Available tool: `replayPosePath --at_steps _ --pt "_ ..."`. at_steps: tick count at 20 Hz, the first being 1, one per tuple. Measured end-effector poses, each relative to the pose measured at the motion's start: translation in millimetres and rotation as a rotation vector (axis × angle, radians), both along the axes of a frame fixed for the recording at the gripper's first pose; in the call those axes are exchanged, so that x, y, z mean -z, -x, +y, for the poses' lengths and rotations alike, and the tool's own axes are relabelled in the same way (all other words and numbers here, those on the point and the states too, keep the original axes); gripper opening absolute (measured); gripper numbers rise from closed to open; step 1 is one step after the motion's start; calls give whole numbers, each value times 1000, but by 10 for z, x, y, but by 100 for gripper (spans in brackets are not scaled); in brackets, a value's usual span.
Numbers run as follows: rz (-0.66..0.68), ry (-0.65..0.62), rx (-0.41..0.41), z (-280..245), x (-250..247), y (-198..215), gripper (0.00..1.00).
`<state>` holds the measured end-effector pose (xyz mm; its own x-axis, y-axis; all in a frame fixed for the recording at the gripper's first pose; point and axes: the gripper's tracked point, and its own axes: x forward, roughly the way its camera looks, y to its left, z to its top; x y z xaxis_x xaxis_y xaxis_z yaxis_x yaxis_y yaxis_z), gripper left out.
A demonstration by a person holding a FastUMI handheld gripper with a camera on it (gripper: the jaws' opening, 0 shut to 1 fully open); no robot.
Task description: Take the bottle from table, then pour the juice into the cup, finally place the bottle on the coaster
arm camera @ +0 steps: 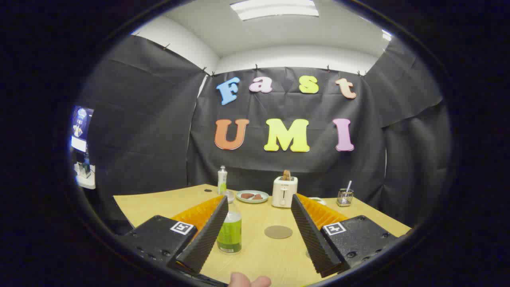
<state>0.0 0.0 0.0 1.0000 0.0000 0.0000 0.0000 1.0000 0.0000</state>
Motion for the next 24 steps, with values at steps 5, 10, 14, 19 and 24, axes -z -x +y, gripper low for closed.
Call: replayPosePath --at_steps 5,10,14,19,24 --pt "-8 -10 2 8 -19 36 100" --pt "-36 -5 36 -20 -126 73 100" --pt "-7 11 69 -55 -35 54 100" --pt "-10 -12 62 -39 -69 39 100" --pt "-2 -24 63 -77 -4 22 100"
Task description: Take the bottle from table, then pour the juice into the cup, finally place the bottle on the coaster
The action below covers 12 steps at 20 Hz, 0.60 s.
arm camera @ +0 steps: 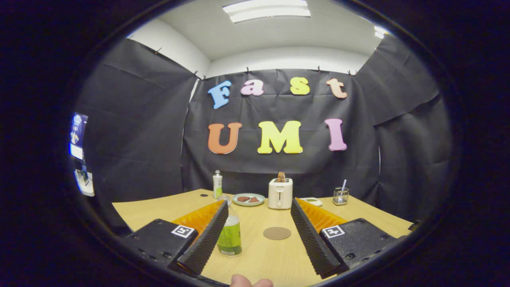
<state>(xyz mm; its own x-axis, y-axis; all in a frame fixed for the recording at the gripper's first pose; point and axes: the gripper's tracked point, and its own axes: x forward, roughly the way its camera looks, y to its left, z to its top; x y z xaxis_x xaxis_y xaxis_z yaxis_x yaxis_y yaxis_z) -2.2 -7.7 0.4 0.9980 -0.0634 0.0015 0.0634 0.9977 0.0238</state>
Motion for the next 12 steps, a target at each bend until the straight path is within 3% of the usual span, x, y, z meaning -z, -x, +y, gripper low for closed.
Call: replayPosePath --at_steps 8,12 --pt "-72 -57 -59 147 -188 14 100" --pt "-66 -24 -63 165 -214 30 100"
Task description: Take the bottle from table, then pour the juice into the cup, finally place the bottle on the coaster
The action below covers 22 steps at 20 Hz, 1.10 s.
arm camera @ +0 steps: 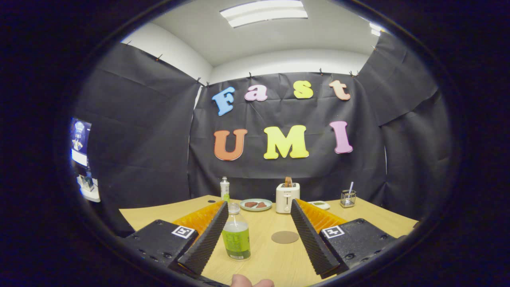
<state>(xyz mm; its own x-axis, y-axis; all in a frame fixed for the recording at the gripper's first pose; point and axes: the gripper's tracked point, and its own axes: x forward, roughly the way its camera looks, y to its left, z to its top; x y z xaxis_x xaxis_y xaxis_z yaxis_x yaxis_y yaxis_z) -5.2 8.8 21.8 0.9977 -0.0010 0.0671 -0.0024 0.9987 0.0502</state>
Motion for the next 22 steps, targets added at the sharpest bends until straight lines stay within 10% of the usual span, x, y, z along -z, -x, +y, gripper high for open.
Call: replayPosePath --at_steps 22 --pt "91 1 30 129 345 37 100"
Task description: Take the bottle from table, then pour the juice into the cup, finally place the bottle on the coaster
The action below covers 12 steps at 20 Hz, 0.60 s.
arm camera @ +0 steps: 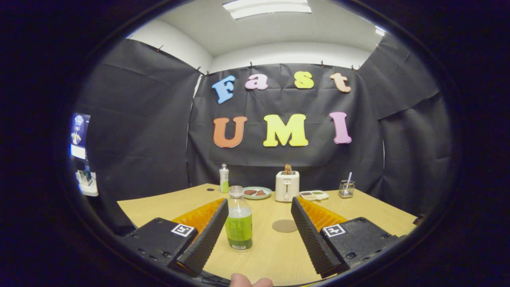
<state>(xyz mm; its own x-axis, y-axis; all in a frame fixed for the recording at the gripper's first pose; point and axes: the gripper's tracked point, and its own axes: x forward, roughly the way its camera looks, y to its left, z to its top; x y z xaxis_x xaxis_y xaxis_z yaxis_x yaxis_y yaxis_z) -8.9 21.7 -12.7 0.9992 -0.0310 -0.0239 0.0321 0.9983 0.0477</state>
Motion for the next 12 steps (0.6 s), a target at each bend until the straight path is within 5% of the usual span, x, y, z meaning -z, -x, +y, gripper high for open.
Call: replayPosePath --at_steps 12 --pt "72 8 3 321 354 -1 100"
